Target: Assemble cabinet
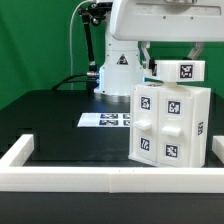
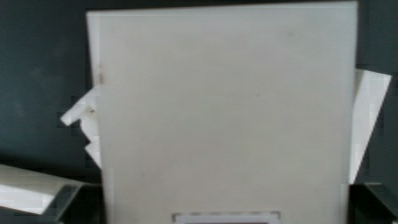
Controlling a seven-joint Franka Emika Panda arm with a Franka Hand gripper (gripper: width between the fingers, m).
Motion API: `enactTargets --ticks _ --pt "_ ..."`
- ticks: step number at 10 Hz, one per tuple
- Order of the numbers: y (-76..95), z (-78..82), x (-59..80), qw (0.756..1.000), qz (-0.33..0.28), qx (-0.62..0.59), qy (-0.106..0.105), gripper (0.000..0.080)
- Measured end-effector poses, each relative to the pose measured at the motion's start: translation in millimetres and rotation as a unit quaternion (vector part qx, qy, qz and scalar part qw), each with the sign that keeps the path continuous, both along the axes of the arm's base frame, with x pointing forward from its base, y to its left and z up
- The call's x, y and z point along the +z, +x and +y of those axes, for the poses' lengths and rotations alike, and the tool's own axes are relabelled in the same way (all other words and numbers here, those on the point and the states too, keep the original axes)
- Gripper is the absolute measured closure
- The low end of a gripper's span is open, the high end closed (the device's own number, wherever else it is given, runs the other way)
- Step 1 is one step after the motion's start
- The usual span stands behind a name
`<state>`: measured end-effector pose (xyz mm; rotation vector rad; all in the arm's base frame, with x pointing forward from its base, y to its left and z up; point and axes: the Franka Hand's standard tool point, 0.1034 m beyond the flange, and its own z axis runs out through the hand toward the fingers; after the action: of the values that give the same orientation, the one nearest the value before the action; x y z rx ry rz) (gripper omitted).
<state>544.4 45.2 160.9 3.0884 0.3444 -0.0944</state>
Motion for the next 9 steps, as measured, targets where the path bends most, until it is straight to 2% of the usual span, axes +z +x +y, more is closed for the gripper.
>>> enactTargets --ticks 9 --pt "3.6 -1.7 -0.1 1.0 -0.015 0.005 0.005 0.0236"
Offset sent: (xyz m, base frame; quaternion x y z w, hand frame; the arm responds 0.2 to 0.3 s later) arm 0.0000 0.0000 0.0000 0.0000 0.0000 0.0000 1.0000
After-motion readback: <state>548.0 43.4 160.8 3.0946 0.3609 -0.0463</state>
